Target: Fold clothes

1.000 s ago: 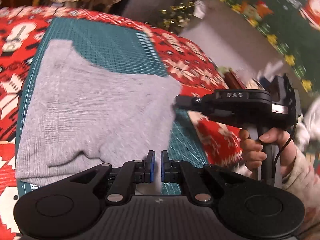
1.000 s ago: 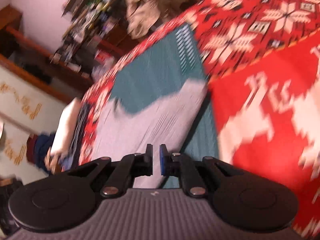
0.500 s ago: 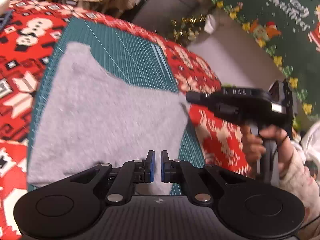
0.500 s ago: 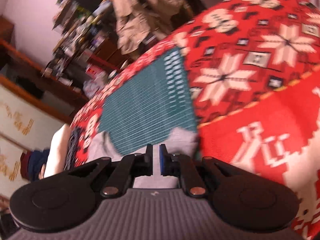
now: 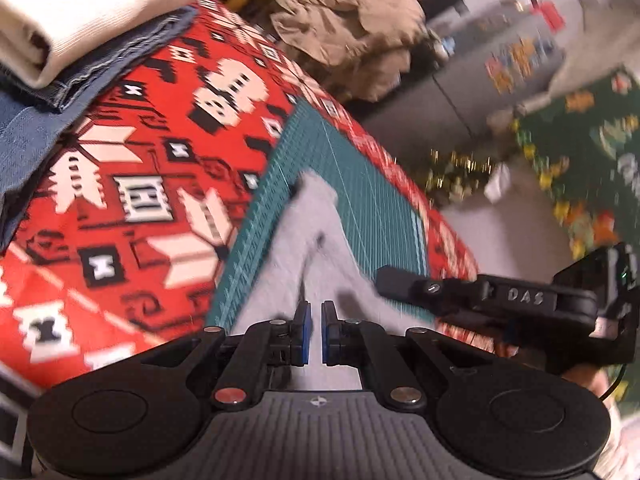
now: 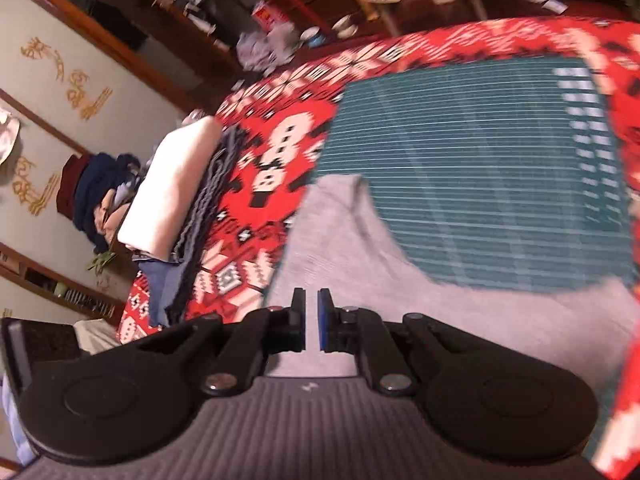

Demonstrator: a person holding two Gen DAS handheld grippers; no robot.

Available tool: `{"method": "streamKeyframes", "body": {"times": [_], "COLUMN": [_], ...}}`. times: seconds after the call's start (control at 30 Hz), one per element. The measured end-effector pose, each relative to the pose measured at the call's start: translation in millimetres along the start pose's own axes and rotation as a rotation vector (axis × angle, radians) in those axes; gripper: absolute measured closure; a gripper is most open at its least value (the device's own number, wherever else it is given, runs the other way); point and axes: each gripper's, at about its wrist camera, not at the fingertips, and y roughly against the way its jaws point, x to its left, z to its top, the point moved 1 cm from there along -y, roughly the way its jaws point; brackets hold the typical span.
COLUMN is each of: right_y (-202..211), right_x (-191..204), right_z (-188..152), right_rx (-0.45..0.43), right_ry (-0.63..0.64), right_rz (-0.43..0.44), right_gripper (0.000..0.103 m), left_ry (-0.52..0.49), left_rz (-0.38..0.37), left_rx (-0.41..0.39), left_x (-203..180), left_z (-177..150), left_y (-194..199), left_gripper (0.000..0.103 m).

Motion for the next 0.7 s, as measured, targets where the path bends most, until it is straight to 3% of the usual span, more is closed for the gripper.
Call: {"method": "streamKeyframes", "body": {"times": [0.17, 0.33, 0.37, 0.5, 0.57, 0.67, 0.7], "right_y": [-43.5, -83.6, -86.6, -94.4, -94.3, -96.4, -96.9], "right_x": [20.2, 18.8, 16.3, 8.2, 6.5, 0.8, -3.7], "right_z": [18.6, 31.7, 34.6, 48.0, 57.2, 70.9, 74.5], "right_rx": [0.075, 0.132, 0.133, 0.127, 0.101, 0.064, 0.062], "right_ry": [0.009, 0.013, 0.009, 0.003, 0.014, 0.04, 0.021], "right_rz": [0.017, -0.03, -0.027, -0.014, -0.049, -0.111, -0.094], "right_gripper": [0.097, 0.099, 0.103, 0.103, 0.103, 0.103, 0.103], "left_ry": [0.059, 0.105, 0.114, 0.149, 0.156, 0.113, 0.098], "left_rz": [-0.035, -0.025, -0.023, -0.032, -0.035, -0.016, -0.009], "left_rx": [-0.024, -0.014, -0.012, -0.011, -0.011, -0.014, -0.015], "left_x": [13.1, 25.1, 27.6, 37.7, 40.0, 35.2, 33.1], "left_z": [15.1, 18.3, 19.0, 14.3, 13.3, 12.0, 11.9], "left_y": [-10.3, -22.9, -25.4, -26.9, -25.2, -23.4, -22.9], "left_gripper": [0.099, 0.099, 0.099, 0.1, 0.101, 0.101, 0.101]}}
